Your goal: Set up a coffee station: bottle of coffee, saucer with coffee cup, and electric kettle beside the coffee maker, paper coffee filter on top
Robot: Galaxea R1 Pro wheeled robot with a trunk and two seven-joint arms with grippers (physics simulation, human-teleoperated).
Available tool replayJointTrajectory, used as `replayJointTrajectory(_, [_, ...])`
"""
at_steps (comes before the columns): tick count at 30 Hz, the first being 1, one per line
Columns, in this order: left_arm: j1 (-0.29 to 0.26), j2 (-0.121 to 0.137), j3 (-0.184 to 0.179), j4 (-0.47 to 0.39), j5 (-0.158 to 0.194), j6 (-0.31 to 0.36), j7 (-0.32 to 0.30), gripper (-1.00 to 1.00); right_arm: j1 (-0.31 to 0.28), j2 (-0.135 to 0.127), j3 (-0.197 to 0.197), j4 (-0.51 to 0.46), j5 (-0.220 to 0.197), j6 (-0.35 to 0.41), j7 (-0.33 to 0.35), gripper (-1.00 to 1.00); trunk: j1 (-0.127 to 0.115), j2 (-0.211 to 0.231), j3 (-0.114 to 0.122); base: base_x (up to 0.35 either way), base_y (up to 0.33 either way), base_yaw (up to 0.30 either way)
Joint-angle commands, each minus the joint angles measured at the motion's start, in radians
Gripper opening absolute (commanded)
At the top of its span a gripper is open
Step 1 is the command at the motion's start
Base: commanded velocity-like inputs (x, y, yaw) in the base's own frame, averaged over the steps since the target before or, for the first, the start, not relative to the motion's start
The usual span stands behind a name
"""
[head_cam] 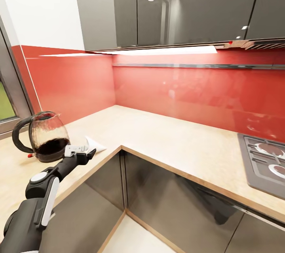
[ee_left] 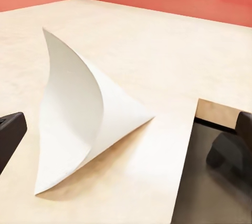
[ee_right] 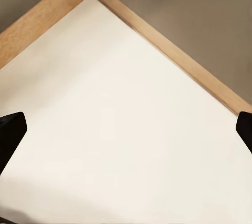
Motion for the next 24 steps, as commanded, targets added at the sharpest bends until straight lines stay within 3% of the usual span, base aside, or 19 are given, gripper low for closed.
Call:
replayJointTrajectory(1, [-0.001,0.000,0.002,-0.001,0.001,0.007,-0.005,1.00,-0.001,-0.001,0.002,0.000,0.008,-0.004,-0.002,1.00,0.000,-0.001,-0.001,0.024,0.000,0.000])
replayJointTrajectory(11, [-0.001,0.000,0.001,0.000,0.001,0.007,-0.005,1.00,-0.001,-0.001,0.002,0.001,0.009,-0.004,-0.002,1.00,0.000,-0.001,-0.001,0.088,0.000,0.000])
replayJointTrajectory(19, [-0.001,0.000,-0.022,0.016,0.000,0.007,-0.006,1.00,-0.001,-0.001,0.002,0.001,0.009,-0.005,-0.002,1.00,0.000,-0.001,-0.001,0.009,0.000,0.000])
replayJointTrajectory(24, [-0.001,0.000,-0.030,0.050,-0.001,0.007,-0.051,1.00,-0.001,-0.001,0.002,0.001,0.009,-0.004,-0.002,1.00,0.000,-0.001,-0.001,0.001,0.000,0.000])
